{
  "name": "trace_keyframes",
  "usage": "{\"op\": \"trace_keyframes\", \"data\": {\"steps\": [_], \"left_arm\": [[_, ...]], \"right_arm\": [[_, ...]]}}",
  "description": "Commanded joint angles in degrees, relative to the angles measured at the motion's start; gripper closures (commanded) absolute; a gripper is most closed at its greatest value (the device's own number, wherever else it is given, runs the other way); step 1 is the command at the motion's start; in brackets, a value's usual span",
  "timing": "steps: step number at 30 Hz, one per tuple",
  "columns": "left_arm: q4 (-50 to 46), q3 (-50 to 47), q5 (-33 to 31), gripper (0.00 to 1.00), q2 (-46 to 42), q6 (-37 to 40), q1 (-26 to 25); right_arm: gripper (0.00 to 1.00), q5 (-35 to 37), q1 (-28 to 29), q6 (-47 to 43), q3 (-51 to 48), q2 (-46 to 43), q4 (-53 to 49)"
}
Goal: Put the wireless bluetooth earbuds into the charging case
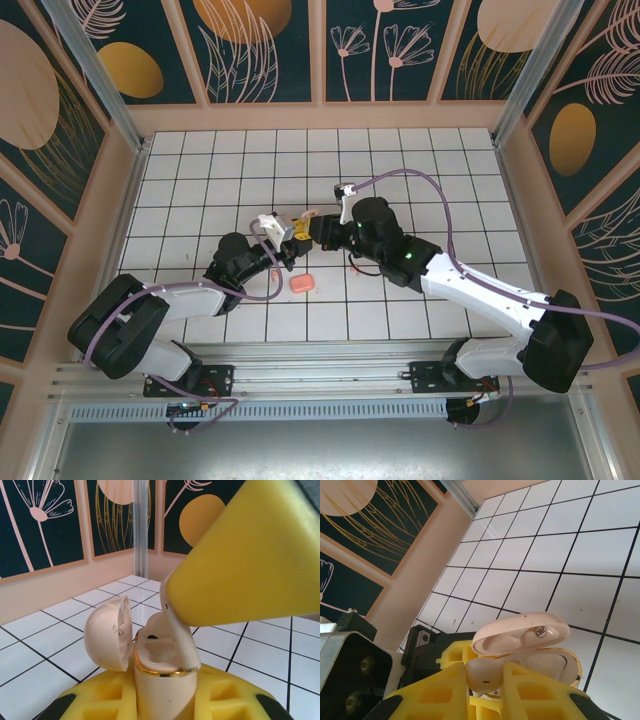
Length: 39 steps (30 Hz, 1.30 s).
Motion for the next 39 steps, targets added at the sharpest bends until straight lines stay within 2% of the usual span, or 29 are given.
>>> {"op": "trace_keyframes", "data": {"steps": [1,16,23,32,39], "left_arm": [[3.5,1.8,0.3,0.94,-2.8,-0.6,-0.3],[3.1,2.0,0.1,0.93,-3.4,-0.6,-0.4],[3.1,2.7,0.1,0.93,-4.0,-0.6,-0.3],[2.9,2.9,1.6,0.93,-5.7,-0.4,-0.4],[3.1,3.0,3.9,0.93,-5.9,-0.8,-0.3]], "right_arm": [[0.80,4.3,0.3,-0.7,2.0,0.7,-0.6],[0.80,3.5,0.2,-1.0,2.5,1.9,1.1],[0.81,-0.1,0.4,-2.8,1.1,0.8,-1.3],[0.81,1.4,0.4,-5.4,-0.1,-0.2,-3.9],[0.81,-1.2,0.4,-8.2,-0.8,-1.0,-2.4]]}}
